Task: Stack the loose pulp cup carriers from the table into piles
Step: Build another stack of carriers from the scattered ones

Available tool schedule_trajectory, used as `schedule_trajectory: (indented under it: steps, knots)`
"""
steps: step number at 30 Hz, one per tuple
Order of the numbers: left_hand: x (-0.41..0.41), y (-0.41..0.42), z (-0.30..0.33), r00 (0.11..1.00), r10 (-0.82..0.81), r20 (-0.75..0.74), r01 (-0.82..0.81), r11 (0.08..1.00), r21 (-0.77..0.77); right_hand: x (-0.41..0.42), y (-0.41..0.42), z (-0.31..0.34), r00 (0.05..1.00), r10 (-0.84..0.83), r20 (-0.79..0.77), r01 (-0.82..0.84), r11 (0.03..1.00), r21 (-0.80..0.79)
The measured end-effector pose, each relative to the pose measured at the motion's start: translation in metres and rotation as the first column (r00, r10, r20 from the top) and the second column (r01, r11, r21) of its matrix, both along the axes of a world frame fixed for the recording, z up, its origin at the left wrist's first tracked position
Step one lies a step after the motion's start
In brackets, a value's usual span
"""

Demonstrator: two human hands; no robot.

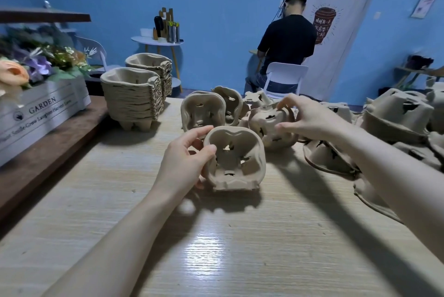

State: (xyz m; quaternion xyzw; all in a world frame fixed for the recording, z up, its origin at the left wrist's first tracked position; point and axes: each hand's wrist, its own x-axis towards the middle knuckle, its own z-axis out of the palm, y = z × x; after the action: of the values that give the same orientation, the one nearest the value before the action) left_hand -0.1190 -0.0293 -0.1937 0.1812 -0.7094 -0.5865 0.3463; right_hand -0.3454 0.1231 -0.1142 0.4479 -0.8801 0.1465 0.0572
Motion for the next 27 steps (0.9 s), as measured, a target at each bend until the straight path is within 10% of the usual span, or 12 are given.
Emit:
schedule_trajectory:
  steps: [5,12,20,27]
  knots:
    - [0.0,0.0,0.0,1.0,0.002,0.001,-0.002,1.0,-0.009,0.009,0.021,-0.019,0.999,0.004,0.05,0.0,0.997,-0.082]
    - [0.0,-0.003,-0.003,1.0,-0.026,-0.007,0.026,1.0,0.0,0.028,0.038,-0.044,0.987,0.039,0.155,0.059,0.812,-0.58]
    - [-0.001,-0.005,-0.003,0.996,-0.084,-0.023,0.084,0.996,0.008,0.038,0.05,-0.069,0.992,0.081,0.095,-0.007,0.8,-0.6]
    - [-0.001,-0.007,-0.004,0.996,-0.085,-0.029,0.086,0.996,0.023,0.066,0.055,-0.051,0.981,0.13,-0.141,-0.186,0.461,-0.868]
